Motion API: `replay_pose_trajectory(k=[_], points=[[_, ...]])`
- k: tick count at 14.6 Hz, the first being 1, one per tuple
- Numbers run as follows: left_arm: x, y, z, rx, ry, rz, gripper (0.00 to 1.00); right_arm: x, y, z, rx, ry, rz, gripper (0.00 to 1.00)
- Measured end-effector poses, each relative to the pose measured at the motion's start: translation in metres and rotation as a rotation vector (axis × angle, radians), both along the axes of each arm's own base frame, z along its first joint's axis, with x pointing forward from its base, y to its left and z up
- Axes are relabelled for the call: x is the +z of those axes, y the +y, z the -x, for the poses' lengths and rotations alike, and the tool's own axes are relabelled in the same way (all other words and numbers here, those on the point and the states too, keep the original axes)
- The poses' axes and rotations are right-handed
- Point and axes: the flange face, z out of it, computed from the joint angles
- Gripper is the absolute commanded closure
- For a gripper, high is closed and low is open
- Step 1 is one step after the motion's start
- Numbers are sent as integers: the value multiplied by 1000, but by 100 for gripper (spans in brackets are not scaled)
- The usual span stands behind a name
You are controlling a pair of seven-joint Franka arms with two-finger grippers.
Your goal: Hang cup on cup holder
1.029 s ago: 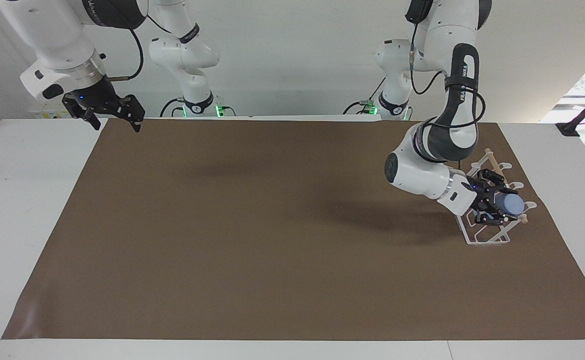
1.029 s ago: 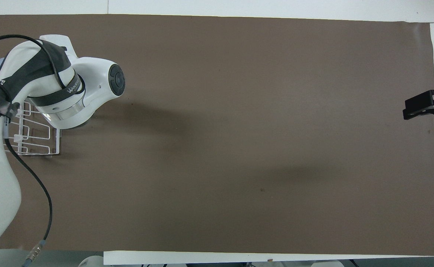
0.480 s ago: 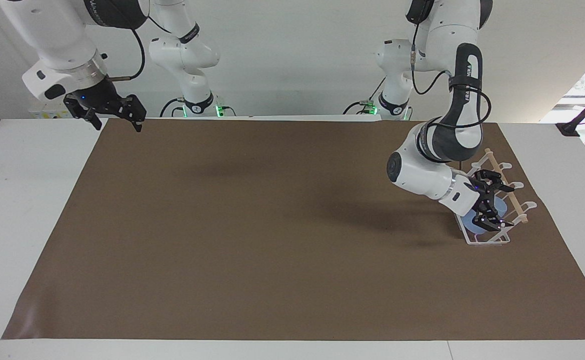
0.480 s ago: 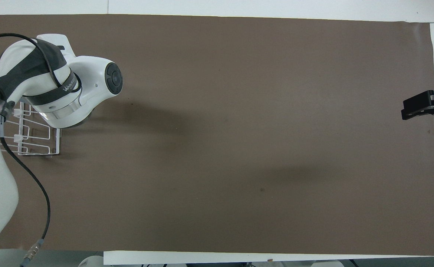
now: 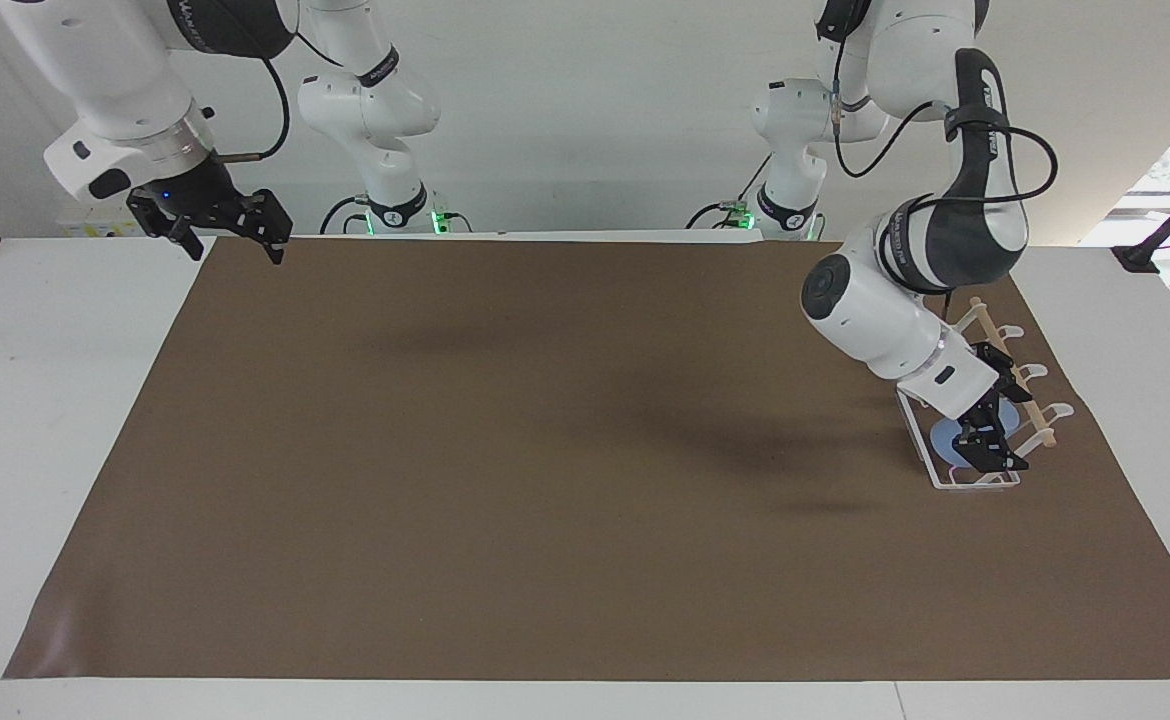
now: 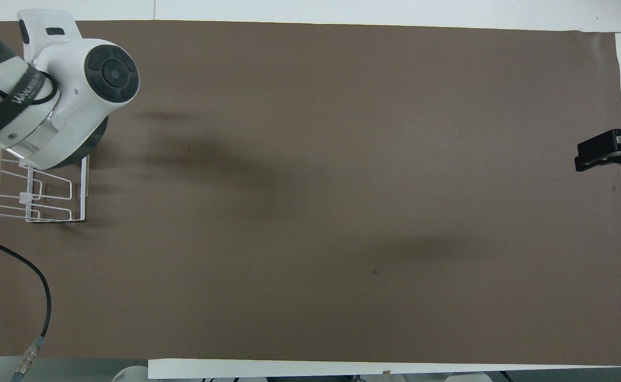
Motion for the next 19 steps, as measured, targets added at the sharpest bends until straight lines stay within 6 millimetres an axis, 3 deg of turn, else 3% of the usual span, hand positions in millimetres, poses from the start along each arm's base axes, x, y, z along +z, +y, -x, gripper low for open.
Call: replay_pose_trajectory(k=[7,12,16,19], points=[[66,20,30,-270,391,374,0,0,0,0,0,0,0,1],[119,62,58,-560,677,497,0,0,0,0,0,0,0,1],[135,63,70,-790,805,496,0,0,0,0,0,0,0,1],[141,76,76,-901,874,539,0,0,0,0,0,0,0,1]])
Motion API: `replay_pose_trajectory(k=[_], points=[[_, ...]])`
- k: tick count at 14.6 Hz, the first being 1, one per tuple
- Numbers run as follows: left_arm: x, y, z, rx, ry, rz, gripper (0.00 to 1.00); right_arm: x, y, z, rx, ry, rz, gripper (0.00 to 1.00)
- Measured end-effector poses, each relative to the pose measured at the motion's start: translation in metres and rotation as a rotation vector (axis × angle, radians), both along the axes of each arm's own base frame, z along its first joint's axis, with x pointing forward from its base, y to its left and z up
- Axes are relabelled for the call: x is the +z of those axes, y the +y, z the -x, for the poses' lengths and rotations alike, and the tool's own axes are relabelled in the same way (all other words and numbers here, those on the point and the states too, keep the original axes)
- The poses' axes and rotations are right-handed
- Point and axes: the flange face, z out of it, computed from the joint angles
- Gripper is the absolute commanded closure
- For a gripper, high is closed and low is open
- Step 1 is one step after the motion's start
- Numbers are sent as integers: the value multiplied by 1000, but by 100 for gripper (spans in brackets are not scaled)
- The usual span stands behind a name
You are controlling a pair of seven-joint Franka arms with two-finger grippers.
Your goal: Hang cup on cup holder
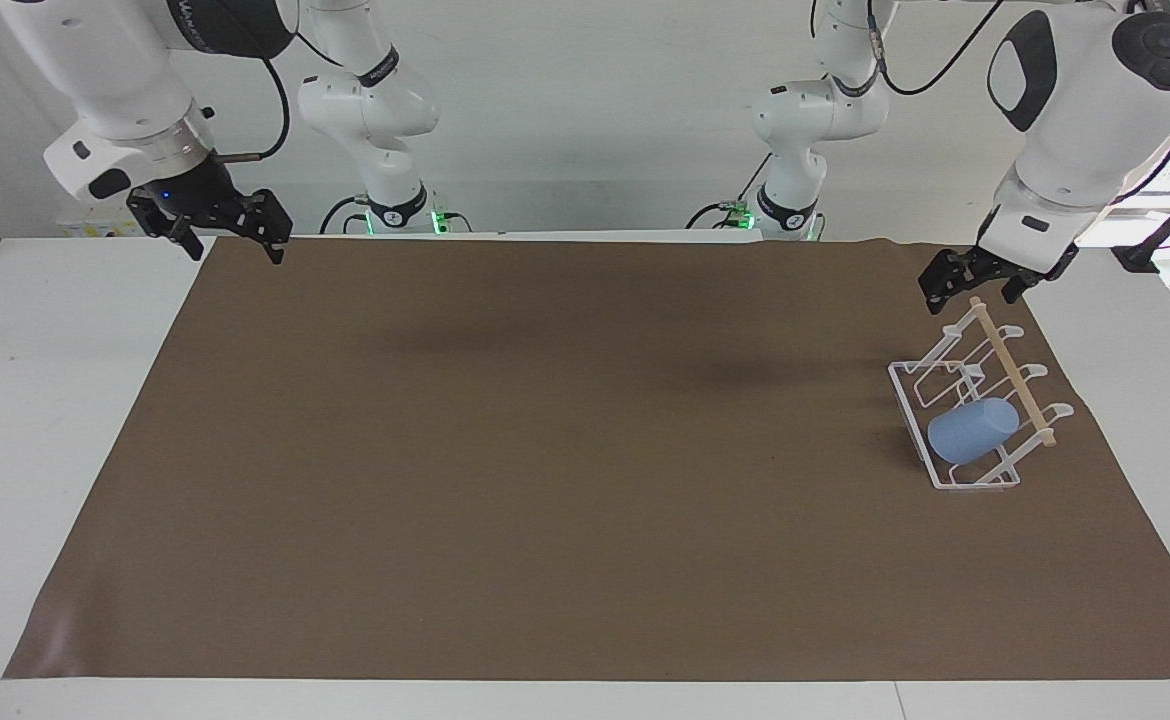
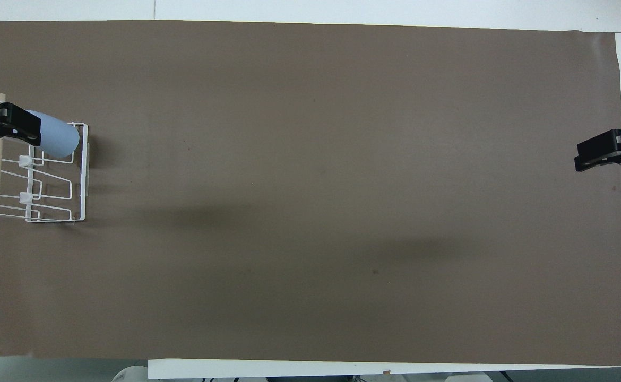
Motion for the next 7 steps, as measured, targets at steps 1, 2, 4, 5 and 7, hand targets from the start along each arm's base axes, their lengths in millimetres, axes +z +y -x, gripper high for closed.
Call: replay_pose_trajectory(k=[1,2,4,5,7], points=[[1,3,1,-11,14,23,0,0,0,0,0,0,0,1],[1,4,2,-15,27,42,0,0,0,0,0,0,0,1],[0,3,4,-21,38,54,0,0,0,0,0,0,0,1],[0,3,4,-24,38,55,0,0,0,0,0,0,0,1],[3,3,3,-46,32,61,0,0,0,0,0,0,0,1]])
